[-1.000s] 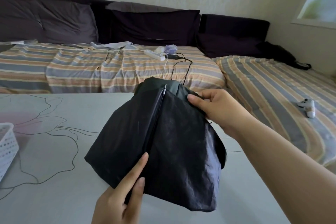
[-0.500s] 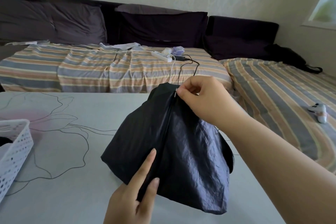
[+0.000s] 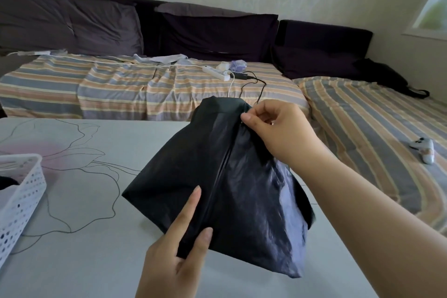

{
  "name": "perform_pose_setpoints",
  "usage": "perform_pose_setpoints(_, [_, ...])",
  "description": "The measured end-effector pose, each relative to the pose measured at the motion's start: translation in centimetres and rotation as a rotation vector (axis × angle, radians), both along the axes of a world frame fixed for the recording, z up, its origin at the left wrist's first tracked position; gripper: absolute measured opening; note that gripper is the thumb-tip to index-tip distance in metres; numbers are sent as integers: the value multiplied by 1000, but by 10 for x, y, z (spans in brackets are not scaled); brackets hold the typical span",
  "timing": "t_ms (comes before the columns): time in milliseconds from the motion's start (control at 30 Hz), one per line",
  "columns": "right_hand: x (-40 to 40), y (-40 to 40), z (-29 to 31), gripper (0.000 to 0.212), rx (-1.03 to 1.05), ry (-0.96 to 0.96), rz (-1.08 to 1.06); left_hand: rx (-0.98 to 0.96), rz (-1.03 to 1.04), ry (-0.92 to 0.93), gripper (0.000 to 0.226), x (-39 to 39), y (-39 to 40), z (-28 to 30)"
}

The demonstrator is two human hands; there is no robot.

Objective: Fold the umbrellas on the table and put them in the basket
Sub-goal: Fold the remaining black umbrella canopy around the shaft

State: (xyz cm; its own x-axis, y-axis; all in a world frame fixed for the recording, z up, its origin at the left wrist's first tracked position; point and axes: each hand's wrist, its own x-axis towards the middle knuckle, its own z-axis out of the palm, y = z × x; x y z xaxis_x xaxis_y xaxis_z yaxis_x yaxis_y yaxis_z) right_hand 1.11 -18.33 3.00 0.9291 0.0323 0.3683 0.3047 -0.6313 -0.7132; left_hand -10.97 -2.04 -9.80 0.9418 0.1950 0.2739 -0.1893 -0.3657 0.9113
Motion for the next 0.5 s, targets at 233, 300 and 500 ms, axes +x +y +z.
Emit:
perform_pose_setpoints(233, [9,12,4,24,-144,-10,-9,27,-23,0,57,1,1,-2])
perform_pose_setpoints(300, [10,13,2,25,-177,-7,-39,42,-45,-5,54,1,0,-5])
perform_pose_setpoints(500, [10,19,0,6,-250,-54,-54,37,-78,-44,30,1,-1,-4])
